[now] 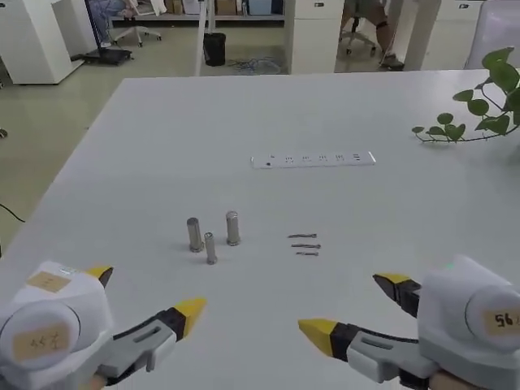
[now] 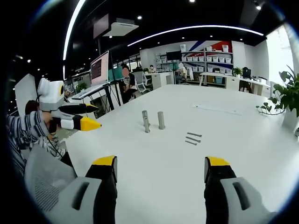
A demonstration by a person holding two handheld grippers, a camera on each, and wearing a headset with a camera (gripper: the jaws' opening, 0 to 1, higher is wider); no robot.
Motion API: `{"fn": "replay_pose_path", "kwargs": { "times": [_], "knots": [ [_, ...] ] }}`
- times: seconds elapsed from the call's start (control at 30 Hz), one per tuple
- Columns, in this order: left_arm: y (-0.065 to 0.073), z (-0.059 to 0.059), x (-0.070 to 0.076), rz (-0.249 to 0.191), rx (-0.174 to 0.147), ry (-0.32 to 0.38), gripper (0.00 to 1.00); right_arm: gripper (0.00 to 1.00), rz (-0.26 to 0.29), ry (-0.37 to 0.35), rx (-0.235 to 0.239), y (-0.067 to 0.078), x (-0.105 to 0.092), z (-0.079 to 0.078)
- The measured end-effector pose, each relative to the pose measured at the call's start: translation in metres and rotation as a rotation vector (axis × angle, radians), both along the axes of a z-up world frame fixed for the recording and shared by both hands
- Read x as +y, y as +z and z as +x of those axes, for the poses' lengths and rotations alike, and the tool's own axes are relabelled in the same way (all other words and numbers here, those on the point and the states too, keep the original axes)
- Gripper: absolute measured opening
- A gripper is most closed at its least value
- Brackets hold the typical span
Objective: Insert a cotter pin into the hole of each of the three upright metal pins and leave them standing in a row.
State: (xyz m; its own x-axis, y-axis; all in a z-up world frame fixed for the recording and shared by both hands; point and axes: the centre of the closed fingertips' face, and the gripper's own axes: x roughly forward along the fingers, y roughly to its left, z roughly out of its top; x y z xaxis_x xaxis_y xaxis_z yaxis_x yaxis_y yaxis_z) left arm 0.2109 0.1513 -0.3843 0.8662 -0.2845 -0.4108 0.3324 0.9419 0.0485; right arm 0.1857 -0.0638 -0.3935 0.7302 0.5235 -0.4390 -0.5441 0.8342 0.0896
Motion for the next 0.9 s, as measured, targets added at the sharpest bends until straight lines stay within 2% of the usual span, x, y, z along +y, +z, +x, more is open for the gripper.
{"fn": "replay_pose_path", "kwargs": {
  "times": [0.3, 0.43, 0.47, 0.57, 0.73, 0.8, 0.9],
  "knots": [
    [-0.009, 0.033, -0.005, 0.000, -0.005, -0.037, 0.60, 0.73, -0.003, 0.008, 0.000, 0.001, -0.002, 0.007],
    [-0.014, 0.047, -0.011, -0.043, -0.007, -0.055, 0.50, 0.72, -0.006, 0.017, 0.000, -0.001, -0.002, 0.012],
    [-0.017, 0.050, -0.011, -0.039, -0.006, -0.055, 0.50, 0.72, -0.006, 0.019, 0.002, -0.002, -0.002, 0.014],
    [-0.028, 0.063, -0.014, -0.015, 0.015, -0.069, 0.48, 0.71, -0.007, 0.017, 0.012, -0.006, -0.002, 0.019],
    [-0.040, 0.082, -0.021, -0.032, 0.028, -0.091, 0.43, 0.69, -0.006, 0.015, 0.022, -0.010, -0.003, 0.024],
    [-0.049, 0.090, -0.025, -0.028, 0.050, -0.109, 0.41, 0.69, -0.002, 0.012, 0.030, -0.012, -0.002, 0.027],
    [-0.055, 0.100, -0.031, -0.031, 0.057, -0.125, 0.39, 0.69, 0.002, 0.010, 0.042, -0.016, -0.001, 0.030]
  ]
}}
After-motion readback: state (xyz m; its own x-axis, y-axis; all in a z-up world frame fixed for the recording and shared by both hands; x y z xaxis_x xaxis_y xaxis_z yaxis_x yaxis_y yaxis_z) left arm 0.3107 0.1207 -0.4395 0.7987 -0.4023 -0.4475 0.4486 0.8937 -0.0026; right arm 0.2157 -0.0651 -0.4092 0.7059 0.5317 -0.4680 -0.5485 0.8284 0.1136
